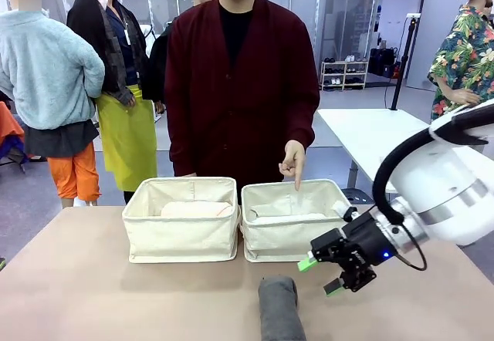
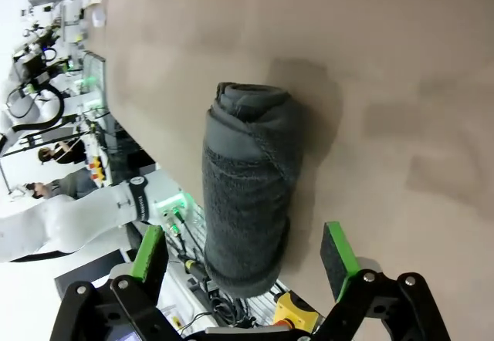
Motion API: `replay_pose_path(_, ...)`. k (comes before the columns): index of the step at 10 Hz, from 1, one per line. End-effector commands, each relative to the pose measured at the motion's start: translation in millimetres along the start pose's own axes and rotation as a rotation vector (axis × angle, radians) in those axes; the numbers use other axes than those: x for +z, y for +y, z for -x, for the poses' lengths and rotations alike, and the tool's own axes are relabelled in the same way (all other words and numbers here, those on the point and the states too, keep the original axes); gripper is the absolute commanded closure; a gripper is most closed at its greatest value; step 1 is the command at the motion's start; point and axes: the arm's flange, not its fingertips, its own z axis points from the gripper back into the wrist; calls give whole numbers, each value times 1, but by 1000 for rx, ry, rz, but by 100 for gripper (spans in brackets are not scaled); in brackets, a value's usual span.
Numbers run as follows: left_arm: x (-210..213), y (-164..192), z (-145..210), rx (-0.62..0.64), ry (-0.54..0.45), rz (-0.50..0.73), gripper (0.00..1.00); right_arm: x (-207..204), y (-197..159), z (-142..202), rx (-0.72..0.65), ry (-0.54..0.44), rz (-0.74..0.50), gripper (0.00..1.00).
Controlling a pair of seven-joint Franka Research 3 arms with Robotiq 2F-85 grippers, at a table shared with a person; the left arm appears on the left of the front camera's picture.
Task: Divide the towels into two baskets.
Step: Pick up one hotel-folded towel from the bottom of the table and place it in the Fabric basket indicated by the person.
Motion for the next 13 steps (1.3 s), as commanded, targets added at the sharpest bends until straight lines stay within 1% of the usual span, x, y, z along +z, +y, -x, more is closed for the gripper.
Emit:
replay_pose_path(1, 1, -1, 3, -2, -7, 2, 0, -23, 5, 71, -8, -40, 66, 0)
replay_pose_path(3, 1, -1, 3, -2, -7, 2, 0, -43, 9, 77, 5, -7, 120, 0)
replay_pose_path(5, 1, -1, 3, -2, -7, 2, 0, -60, 6, 77, -3, 0, 166, 0)
replay_pose_path(10, 1, -1, 3, -2, -7, 2, 0, -85, 17, 86, 46, 47, 191, 0)
replay_pose_path(12, 1, -1, 3, -2, -7, 2, 0, -95, 16, 87, 75, 79, 195, 0)
replay_pose_path(13, 1, -1, 3, -2, -7, 2, 0, -93, 15, 87, 130, 99, 202, 38)
